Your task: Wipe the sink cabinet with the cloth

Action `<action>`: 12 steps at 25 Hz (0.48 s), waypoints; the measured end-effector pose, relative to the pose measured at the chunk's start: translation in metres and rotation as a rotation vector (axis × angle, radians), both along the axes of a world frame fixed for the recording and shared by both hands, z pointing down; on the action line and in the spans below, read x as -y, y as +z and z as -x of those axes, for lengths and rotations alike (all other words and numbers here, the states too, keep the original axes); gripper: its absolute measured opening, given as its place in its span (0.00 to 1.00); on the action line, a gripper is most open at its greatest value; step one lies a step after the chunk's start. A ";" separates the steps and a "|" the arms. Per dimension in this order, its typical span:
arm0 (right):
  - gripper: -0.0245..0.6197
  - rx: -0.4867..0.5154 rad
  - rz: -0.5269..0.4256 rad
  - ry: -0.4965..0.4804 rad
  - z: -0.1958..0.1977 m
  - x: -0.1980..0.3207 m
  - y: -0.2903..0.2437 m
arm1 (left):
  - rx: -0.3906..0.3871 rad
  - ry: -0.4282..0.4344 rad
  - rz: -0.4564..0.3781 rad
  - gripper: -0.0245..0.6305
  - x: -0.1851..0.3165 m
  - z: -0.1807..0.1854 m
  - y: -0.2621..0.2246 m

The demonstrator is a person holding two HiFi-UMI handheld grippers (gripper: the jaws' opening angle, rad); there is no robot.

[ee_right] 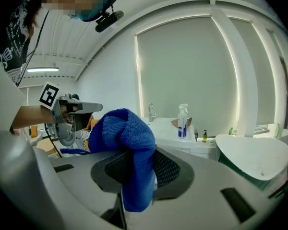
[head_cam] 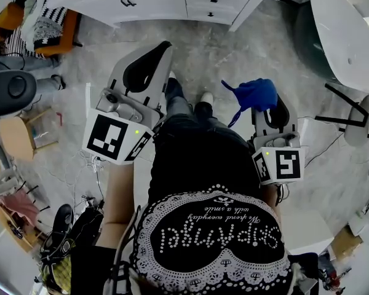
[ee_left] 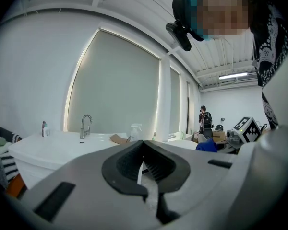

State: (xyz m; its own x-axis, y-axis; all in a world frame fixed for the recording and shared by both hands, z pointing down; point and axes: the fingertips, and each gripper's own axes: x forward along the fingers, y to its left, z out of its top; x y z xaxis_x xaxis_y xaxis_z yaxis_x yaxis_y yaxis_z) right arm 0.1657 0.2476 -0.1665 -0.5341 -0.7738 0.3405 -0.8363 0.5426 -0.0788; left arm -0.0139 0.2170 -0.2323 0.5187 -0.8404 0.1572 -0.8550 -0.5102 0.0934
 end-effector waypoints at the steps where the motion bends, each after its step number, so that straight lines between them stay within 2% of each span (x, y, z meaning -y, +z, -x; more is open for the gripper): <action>1: 0.22 0.002 0.001 0.003 -0.001 -0.001 0.000 | 0.001 0.001 0.001 0.04 -0.001 -0.002 0.000; 12: 0.22 0.011 -0.013 0.013 -0.004 0.002 -0.004 | 0.015 0.010 -0.004 0.04 0.000 -0.007 0.001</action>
State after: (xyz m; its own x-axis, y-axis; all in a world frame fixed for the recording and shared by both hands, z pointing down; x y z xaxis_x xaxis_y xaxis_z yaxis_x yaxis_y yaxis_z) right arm 0.1697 0.2456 -0.1704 -0.5279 -0.7848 0.3246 -0.8422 0.5330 -0.0810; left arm -0.0066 0.2168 -0.2317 0.5245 -0.8358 0.1622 -0.8512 -0.5189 0.0785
